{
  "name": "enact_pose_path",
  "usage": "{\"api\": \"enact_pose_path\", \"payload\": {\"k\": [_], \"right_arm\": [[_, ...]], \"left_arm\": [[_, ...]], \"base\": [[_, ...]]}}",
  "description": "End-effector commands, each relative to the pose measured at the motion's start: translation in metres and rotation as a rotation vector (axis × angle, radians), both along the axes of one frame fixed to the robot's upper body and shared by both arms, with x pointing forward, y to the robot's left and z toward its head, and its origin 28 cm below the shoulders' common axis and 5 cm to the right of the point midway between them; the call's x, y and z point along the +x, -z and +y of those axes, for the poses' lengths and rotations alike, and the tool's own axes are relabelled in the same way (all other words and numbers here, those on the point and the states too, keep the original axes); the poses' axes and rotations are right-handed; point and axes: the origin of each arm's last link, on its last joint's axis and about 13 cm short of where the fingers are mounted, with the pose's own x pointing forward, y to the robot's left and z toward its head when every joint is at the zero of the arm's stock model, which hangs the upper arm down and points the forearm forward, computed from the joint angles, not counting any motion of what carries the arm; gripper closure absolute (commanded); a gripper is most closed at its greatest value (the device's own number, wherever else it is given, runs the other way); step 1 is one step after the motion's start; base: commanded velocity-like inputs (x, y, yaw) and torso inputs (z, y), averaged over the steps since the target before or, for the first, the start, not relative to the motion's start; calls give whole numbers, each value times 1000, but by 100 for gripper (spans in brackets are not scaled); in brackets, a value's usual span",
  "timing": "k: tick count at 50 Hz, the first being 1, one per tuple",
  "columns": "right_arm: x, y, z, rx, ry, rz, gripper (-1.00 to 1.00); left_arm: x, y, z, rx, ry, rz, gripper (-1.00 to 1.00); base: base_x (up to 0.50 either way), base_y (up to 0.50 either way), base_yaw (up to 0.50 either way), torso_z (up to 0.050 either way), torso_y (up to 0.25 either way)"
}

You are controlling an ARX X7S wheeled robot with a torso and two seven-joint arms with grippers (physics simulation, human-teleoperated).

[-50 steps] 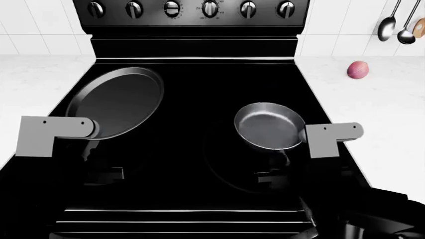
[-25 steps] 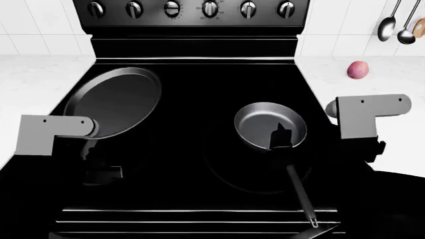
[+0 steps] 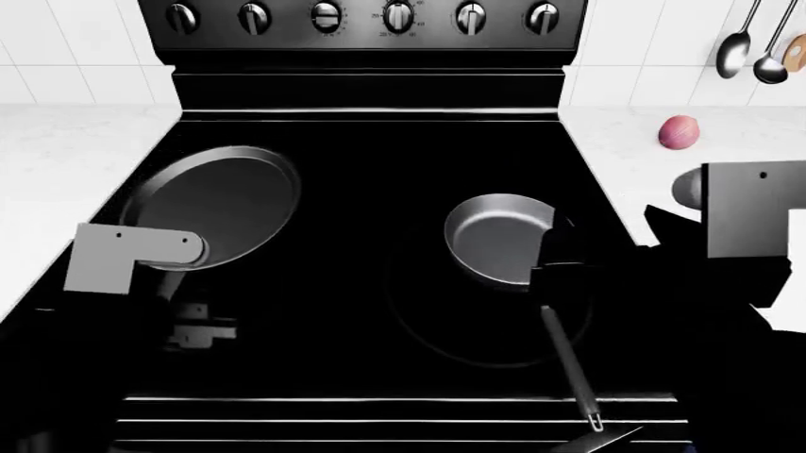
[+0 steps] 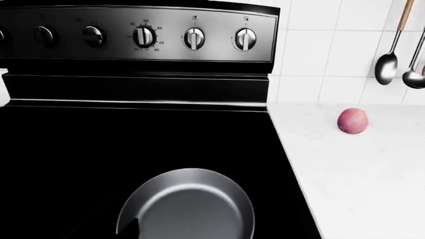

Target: Place both pans onto different burners. Then place the onion and the sushi on different pans.

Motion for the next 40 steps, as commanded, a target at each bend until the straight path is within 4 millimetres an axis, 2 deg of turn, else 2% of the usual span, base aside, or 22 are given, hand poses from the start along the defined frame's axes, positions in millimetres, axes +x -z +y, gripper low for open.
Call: {"api": "enact_pose_path", "payload": {"k": [1, 9, 19, 20, 33, 36, 40], "right_arm": [[-1, 1, -1, 2, 2, -1, -100], [0, 2, 0, 3, 2, 3, -100], [1, 3, 0, 5, 0, 7, -100], [1, 3, 0, 5, 0, 7, -100], [3, 3, 0, 7, 3, 8, -100], [3, 2, 0, 6, 4, 4, -100], [3, 0, 0, 6, 11, -4, -100]], "left_arm": [[8, 5, 8, 8, -62, -35, 100], [8, 23, 9, -15, -69, 5, 100], [7, 27, 9, -23, -68, 21, 100], [7, 26, 9, -22, -66, 20, -100], [5, 10, 9, -22, -58, -20, -100], [-1, -7, 5, -68, -17, -64, -100], [-18, -40, -3, -132, 65, -163, -100]], "base": [[0, 0, 0, 0, 0], [0, 0, 0, 1, 3], [0, 0, 0, 1, 2], [0, 0, 0, 0, 0], [0, 0, 0, 0, 2], [0, 0, 0, 0, 3], [0, 0, 0, 3, 0]]}}
